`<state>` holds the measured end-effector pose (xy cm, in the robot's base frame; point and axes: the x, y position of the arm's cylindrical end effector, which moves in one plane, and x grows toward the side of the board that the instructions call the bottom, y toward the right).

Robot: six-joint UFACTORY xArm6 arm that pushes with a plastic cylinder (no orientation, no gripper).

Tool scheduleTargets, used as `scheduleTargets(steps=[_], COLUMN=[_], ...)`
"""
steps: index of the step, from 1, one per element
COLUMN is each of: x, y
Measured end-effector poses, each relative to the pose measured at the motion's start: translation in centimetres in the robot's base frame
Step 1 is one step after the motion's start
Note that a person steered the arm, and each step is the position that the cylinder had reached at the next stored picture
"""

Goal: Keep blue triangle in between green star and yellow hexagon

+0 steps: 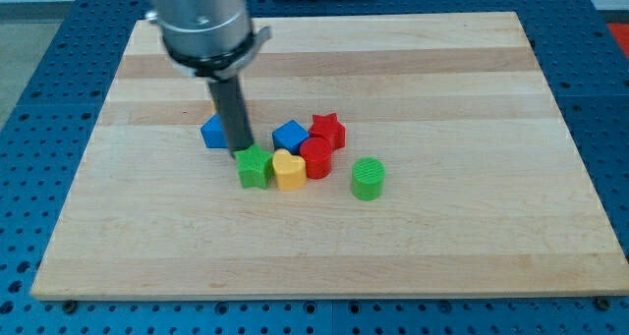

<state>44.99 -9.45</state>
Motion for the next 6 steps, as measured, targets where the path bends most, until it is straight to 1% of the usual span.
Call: scheduleTargets(steps=[1,2,3,4,5,6], x=[0.2,1.0,-2.8,-0.6,-0.2,-2.2], y=[-6.5,-15.7,-16.5,-9.9,-8.7,-14.0])
